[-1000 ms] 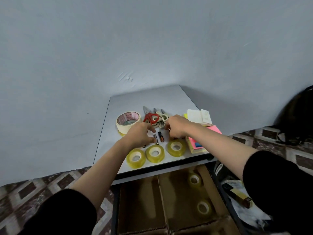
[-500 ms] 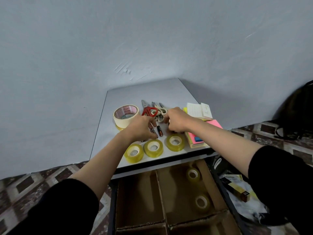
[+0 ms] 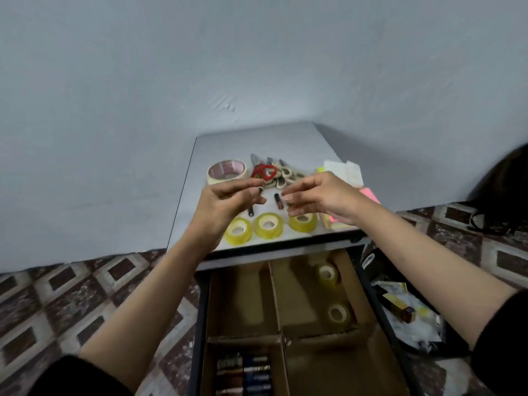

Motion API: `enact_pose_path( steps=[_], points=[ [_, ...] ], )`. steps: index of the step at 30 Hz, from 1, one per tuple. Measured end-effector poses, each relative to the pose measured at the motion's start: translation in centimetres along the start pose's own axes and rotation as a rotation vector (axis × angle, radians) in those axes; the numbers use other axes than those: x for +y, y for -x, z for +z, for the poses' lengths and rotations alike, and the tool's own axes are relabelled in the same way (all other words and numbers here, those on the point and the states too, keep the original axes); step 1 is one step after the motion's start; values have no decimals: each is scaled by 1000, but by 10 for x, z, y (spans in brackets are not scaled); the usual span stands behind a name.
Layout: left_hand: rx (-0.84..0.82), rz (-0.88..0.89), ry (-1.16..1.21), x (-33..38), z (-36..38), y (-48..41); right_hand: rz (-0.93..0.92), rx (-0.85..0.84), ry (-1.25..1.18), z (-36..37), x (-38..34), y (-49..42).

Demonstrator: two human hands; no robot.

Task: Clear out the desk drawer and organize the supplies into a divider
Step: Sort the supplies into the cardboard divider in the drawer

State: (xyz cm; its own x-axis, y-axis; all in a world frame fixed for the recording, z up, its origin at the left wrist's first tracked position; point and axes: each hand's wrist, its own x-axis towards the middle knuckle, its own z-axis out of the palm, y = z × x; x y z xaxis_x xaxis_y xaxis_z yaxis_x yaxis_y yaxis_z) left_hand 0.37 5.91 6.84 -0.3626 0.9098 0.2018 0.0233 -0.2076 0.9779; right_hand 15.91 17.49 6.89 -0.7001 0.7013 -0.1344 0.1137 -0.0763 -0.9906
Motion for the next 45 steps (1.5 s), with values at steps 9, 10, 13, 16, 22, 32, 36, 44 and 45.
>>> enact_pose_path(
  steps=[9,10,13,16,22,32,36,44,45],
  points=[
    [365,-629,1018,-84,-14,187,286,-205,-236,48,98,83],
    [405,-654,980,-93,-19,195,318,-204,-213,52,106,85],
    [468,-684,894,-106,-34,209,367,-200,-180,65,125,90],
    [426,-619,716,-105,-46,205,353,-210,-83,80,138,93],
    [268,-568,198,-106,-62,181,257,-364,424,117,160,94],
    [266,-543,229,-120,-69,173,242,-508,819,162,199,81],
    [279,-528,267,-123,-70,171,227,-482,886,172,206,76],
    [267,-508,288,-122,-73,172,273,-479,939,177,210,73],
    [268,-508,291,-122,-73,172,282,-480,961,175,208,74]
  ],
)
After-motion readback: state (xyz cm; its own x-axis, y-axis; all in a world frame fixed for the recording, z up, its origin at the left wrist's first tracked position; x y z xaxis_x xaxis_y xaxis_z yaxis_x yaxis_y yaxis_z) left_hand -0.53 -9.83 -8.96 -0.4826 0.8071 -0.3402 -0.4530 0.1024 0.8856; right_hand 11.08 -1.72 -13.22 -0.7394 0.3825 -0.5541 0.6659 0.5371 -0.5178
